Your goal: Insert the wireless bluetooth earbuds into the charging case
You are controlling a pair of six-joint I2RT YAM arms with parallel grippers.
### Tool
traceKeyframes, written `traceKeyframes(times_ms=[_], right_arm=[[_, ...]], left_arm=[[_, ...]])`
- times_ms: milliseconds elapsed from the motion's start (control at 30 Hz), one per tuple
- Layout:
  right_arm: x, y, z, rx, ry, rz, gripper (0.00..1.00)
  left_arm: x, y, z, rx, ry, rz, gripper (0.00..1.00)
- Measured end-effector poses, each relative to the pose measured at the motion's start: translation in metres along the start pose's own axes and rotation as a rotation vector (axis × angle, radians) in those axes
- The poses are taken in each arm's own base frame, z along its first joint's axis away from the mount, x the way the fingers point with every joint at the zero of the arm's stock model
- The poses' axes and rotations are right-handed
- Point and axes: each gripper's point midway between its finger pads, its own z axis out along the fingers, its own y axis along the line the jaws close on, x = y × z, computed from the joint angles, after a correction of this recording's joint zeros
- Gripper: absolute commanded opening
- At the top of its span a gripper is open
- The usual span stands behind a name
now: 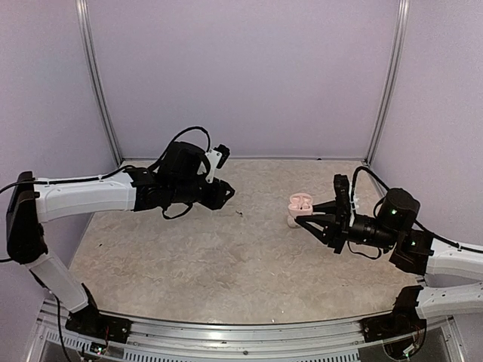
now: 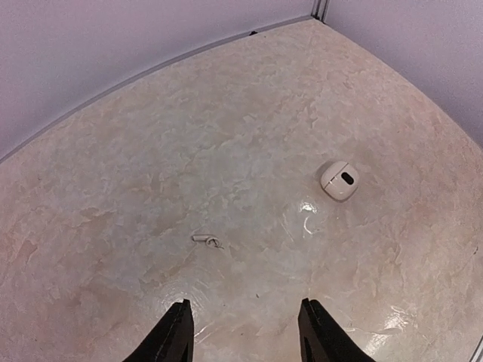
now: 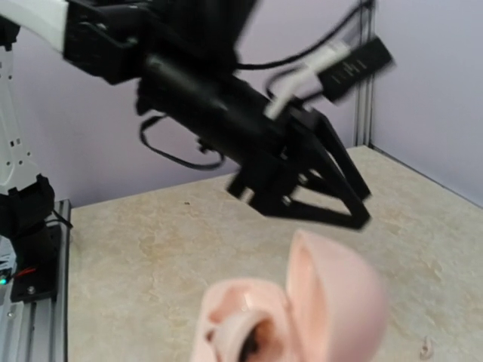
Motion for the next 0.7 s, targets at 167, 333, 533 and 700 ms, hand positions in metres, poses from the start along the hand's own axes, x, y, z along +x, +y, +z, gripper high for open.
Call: traceKeyframes(times_ms=[167,333,533,700], right_arm=[[0.004,-0.003,-0.001,0.007,0.012,0.007,0.00],[0.008,-0.005,-0.002,0.013,0.020,0.011,0.00],[0.012,-0.007,-0.001,0.014,0.030,0.016,0.00],[0.014,-0.007,-0.001,0.010,0.036,0.021,0.00]], left_arm=[[0.026,-0.003,0.046,0.022,0.112,-0.008,0.56],[0.052,-0.008,0.086,0.083,0.210,0.018,0.60],[0.052,0.008,0.125,0.139,0.260,0.045,0.63],[0.048,0.016,0.145,0.174,0.272,0.043,0.62]])
